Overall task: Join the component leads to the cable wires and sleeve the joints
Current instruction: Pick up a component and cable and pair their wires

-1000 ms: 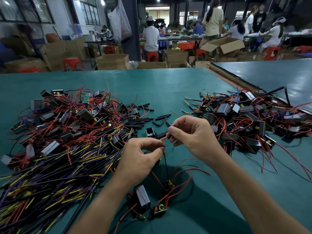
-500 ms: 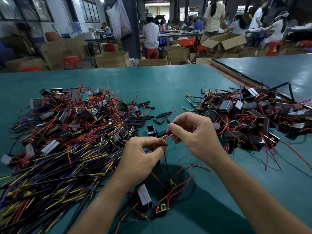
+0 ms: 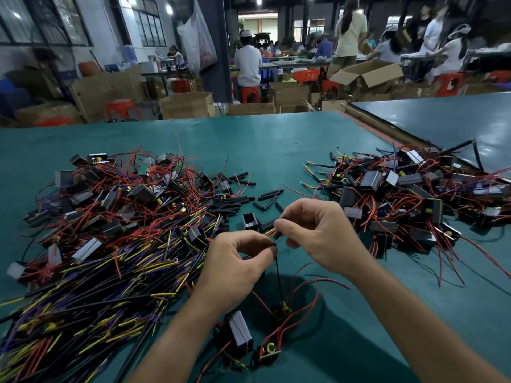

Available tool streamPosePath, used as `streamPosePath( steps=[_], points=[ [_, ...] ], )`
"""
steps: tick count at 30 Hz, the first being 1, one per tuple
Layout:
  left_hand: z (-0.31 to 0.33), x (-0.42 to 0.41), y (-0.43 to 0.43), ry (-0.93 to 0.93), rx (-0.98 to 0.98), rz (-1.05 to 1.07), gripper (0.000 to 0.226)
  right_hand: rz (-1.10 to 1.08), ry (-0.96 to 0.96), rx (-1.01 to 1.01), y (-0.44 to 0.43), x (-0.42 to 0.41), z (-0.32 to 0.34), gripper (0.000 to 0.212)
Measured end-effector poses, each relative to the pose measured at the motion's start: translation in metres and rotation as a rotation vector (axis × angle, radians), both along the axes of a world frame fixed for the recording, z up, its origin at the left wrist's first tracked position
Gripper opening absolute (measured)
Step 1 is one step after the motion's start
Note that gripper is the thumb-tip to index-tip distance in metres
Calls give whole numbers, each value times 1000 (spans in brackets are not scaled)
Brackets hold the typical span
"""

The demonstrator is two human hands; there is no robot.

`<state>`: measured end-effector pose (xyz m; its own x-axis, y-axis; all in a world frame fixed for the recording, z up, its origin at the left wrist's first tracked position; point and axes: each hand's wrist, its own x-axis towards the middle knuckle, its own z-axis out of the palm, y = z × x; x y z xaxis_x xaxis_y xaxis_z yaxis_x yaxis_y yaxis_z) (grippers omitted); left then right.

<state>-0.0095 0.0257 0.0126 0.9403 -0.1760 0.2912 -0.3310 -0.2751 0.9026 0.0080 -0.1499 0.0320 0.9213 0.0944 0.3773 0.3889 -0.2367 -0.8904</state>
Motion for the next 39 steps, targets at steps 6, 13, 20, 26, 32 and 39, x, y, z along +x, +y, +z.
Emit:
streamPosePath(
  steps=[6,13,20,26,32,39],
  points=[
    [-1,2,0,-48,60,30,5,-217,129,-291,-17,15,-10,20],
    [2,-3,-1,-138,211,88,9,-283,141,-597,-16,15,-16,12],
    [3,-3,-1,-120,201,127,8,-203,60,-849,7,70,18,19],
    [2,-3,0,-109,181,133,8,21,133,-1286,21,101,8,22],
    [2,-2,-1,-106,161,149,9,-147,-12,-1008,7,89,8,7],
    [-1,0,-2,-83,117,174,14,66,215,304,1,18,3,4]
  ],
)
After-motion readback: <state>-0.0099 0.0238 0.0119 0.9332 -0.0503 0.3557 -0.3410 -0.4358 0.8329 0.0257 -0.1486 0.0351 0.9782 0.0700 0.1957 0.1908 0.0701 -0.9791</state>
